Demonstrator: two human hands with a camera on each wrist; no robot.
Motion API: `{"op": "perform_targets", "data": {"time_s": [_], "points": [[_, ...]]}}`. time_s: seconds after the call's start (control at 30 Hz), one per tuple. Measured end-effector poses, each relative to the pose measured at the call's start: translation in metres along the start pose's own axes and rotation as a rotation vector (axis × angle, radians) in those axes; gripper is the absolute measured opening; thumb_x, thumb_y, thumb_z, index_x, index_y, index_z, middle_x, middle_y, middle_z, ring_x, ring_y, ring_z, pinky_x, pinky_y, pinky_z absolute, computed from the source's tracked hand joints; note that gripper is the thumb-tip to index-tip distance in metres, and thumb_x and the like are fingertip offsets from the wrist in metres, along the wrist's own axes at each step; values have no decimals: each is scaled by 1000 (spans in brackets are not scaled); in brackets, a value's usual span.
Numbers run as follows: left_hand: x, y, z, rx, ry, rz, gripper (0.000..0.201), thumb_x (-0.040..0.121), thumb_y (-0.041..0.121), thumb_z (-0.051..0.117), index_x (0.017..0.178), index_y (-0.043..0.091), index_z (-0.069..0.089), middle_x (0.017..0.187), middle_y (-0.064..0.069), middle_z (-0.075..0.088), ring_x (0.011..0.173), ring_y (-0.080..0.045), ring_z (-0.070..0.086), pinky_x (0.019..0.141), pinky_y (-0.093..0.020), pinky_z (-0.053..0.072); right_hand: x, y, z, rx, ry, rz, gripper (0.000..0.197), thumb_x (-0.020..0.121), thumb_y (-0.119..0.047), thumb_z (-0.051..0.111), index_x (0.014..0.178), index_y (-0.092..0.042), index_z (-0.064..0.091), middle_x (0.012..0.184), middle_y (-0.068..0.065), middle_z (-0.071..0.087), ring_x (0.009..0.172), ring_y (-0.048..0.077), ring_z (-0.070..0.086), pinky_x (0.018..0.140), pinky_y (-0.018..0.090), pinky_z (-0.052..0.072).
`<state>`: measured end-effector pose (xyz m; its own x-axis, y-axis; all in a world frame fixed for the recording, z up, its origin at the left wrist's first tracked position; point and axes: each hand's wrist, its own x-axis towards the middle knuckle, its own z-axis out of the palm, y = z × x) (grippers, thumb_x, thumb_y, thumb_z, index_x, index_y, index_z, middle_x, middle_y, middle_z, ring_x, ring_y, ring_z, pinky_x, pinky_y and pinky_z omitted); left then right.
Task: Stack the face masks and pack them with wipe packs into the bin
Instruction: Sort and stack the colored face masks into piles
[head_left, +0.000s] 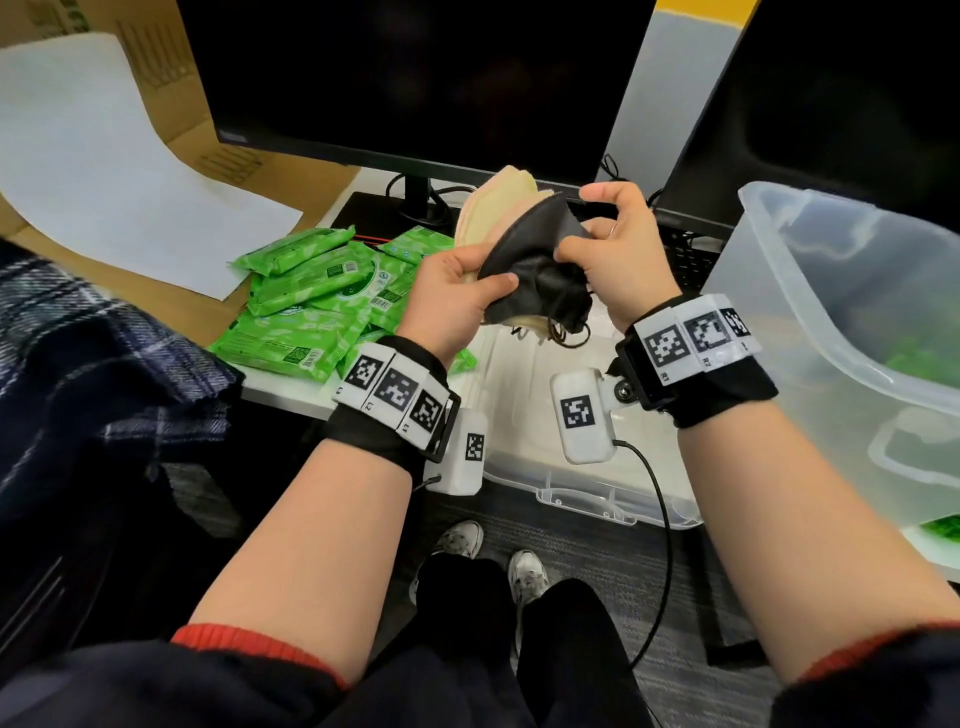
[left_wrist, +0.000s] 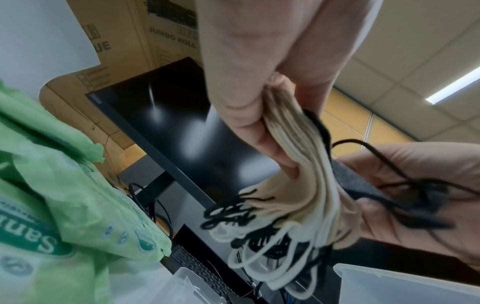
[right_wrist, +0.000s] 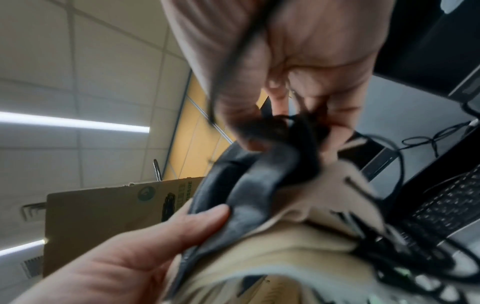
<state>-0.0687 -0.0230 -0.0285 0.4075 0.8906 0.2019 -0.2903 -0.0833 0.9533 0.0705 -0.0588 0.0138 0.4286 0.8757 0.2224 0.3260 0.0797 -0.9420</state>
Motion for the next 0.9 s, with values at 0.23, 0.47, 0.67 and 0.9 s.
{"op": "perform_targets", "data": {"time_s": [0.23, 0.47, 0.67, 0.9], "points": [[-2, 8, 1, 34, 3, 138, 61, 76, -24, 50, 126, 9, 50, 117, -7, 58, 98, -7, 61, 90, -22, 50, 4, -1, -5, 35, -73, 55, 42, 85, -1, 52, 124, -11, 44, 91, 4, 58, 80, 11, 57, 69, 20, 47], [-2, 15, -7, 126, -112, 130, 41, 80, -21, 48, 104, 11, 58, 93, 4, 59, 82, 11, 59, 73, -9, 45, 12, 1, -6, -3, -416, 19, 17, 89, -2, 54, 104, -8, 60, 83, -8, 69, 78, 2, 66, 70, 17, 51], [10, 13, -10, 167, -33, -18, 40, 87, -17, 41, 122, -5, 55, 114, -9, 59, 97, -8, 58, 82, -9, 48, 31, 20, -10, -187, -382, 61, 16, 81, -9, 68, 95, -3, 63, 93, 16, 66, 83, 21, 65, 82, 34, 53], [32, 4, -9, 178, 27, -62, 50, 88, -16, 36, 131, 5, 49, 135, -14, 50, 126, -20, 47, 107, -33, 39, 76, 55, -27, -771, -6, 277, 6, 83, -16, 66, 85, -11, 68, 90, 9, 67, 93, 25, 62, 85, 33, 51]]}}
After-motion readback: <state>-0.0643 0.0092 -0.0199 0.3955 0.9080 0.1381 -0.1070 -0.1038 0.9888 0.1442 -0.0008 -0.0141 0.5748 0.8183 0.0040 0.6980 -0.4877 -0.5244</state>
